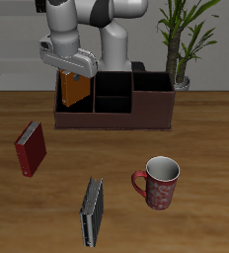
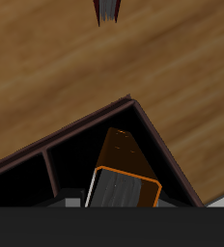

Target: Place the orange book into the back desk caddy's left compartment and place the red mug into the back desk caddy's right compartment

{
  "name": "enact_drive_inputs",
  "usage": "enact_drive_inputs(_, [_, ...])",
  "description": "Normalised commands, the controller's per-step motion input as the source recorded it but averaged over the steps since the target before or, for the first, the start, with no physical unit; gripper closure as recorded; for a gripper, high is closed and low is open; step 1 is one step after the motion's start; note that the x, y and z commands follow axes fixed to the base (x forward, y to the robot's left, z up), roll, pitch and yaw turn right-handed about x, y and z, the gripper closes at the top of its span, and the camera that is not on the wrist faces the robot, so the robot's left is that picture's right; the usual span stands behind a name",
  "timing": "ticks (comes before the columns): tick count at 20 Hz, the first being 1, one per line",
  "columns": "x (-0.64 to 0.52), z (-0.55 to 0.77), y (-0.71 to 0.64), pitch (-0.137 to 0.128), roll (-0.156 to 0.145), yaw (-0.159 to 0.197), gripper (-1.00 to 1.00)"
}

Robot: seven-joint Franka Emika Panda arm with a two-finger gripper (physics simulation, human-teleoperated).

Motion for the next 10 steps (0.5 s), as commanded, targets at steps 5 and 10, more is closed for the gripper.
enact_drive_inputs(5, [0.16, -0.22, -0.16, 0.141, 0.001, -0.185, -1.0])
enact_drive_inputs(10, [0.14, -0.12, -0.06, 0.064, 0.026, -0.082, -1.0])
